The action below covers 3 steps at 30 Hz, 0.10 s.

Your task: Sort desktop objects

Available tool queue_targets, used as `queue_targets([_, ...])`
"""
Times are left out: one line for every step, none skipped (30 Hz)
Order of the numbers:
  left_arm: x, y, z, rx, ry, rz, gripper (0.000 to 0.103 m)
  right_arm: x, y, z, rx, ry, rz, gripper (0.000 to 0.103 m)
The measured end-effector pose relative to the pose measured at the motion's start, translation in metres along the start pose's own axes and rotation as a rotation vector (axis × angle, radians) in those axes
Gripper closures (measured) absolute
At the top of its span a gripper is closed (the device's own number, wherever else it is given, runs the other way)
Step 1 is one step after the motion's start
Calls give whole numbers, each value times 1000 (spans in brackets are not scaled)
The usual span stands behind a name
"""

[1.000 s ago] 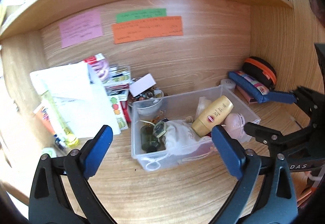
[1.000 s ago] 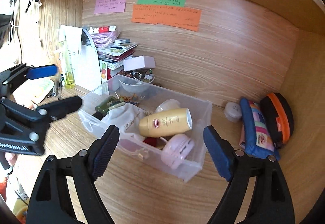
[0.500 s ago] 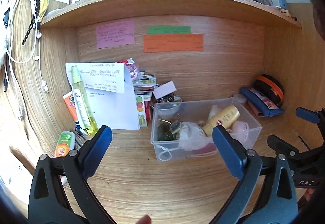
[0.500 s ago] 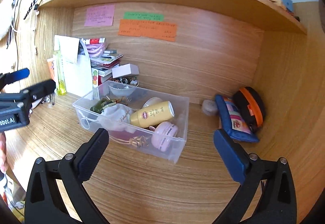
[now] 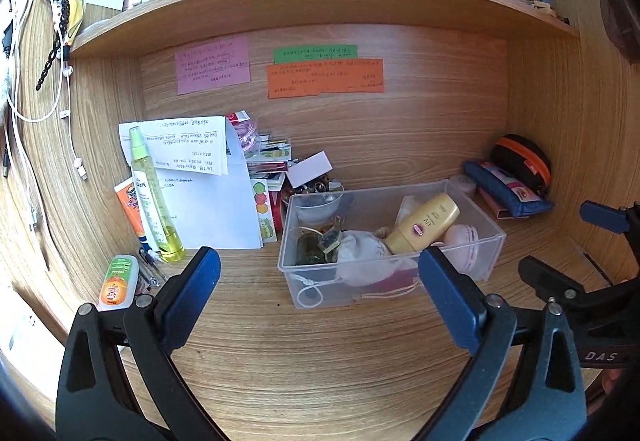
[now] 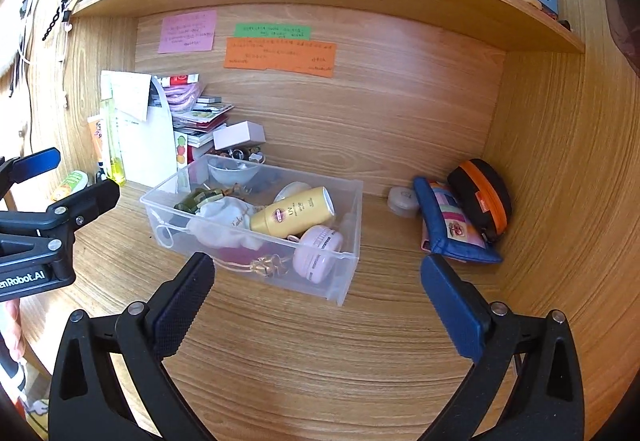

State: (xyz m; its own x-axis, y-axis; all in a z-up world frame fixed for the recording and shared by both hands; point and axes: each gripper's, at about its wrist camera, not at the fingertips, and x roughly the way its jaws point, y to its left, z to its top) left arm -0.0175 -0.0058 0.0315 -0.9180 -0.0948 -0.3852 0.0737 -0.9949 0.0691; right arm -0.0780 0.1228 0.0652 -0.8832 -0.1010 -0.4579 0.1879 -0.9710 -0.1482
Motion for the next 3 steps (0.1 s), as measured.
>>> queue_targets([0,0,0,0,-3,-5,2,1,-1,0,2,4,-2,0])
queue_targets([0,-1,0,2,-5,-9,2,3,-2,0,4,6,-3,0])
queue_targets([0,-1,0,4,-6,-9,2,3,-2,-1,7,9,-3,0])
